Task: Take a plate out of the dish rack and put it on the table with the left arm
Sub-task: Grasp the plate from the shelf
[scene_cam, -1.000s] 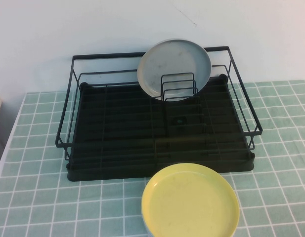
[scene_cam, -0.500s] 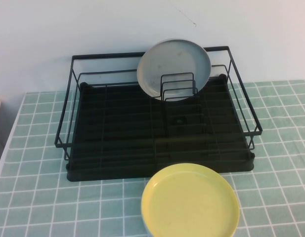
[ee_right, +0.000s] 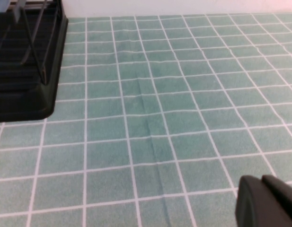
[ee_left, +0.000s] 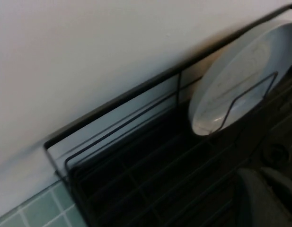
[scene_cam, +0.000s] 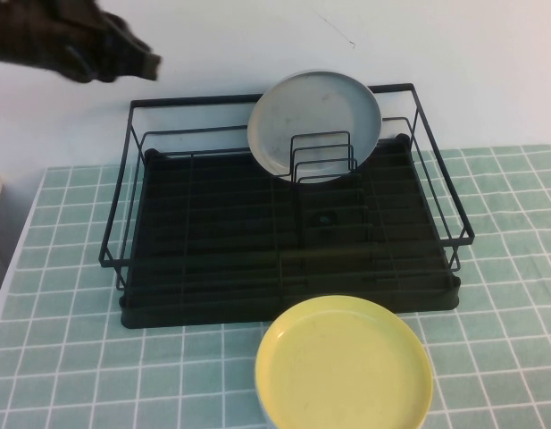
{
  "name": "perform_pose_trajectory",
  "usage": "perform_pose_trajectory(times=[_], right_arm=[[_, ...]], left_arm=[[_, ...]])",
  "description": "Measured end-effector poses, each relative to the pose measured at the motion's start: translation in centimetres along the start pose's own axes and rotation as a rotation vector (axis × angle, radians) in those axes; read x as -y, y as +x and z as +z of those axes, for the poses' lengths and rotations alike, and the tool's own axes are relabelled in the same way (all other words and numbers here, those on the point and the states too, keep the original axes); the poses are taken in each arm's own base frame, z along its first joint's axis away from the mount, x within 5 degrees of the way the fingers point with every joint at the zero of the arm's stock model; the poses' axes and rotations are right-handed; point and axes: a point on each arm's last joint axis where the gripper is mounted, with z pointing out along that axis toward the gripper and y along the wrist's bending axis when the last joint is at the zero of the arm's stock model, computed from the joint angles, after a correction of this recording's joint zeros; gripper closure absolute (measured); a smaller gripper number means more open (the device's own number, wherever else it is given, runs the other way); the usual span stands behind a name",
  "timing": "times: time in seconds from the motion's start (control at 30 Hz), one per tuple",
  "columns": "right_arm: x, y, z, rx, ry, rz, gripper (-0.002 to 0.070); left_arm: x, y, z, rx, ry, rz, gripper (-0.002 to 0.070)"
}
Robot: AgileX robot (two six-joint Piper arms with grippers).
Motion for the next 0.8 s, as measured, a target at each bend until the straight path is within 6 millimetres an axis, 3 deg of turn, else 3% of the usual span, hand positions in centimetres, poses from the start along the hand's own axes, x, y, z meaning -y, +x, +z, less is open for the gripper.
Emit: perform_pose_trajectory(times=[0.2, 0.33, 0.4, 0.6, 0.7, 0.8], right_arm=[[0.0, 0.0, 0.0, 0.000, 0.000, 0.000, 0.0678], [0.0, 0.0, 0.0, 0.000, 0.000, 0.000, 0.0678], [0.0, 0.0, 0.0, 0.000, 0.000, 0.000, 0.0678], [0.0, 0.0, 0.0, 0.000, 0.000, 0.000, 0.0678], [0.0, 0.0, 0.0, 0.000, 0.000, 0.000, 0.0678], [0.0, 0.0, 0.0, 0.000, 0.000, 0.000, 0.0678]], left_arm=[[-0.8, -0.6, 7.3, -0.035, 0.171, 0.061, 0.0678], [-1.1, -0.3, 11.2, -0.008, 0.178, 0.075, 0.0643], [-0.9, 0.1, 12.9, 0.000, 0.175, 0.106, 0.0569], [0.6, 1.1, 15.9, 0.025, 0.186, 0.240, 0.0195], [1.3, 1.5, 17.1, 0.043, 0.200, 0.296, 0.0130], [1.8, 1.7, 18.1, 0.082, 0.212, 0.308, 0.0123]])
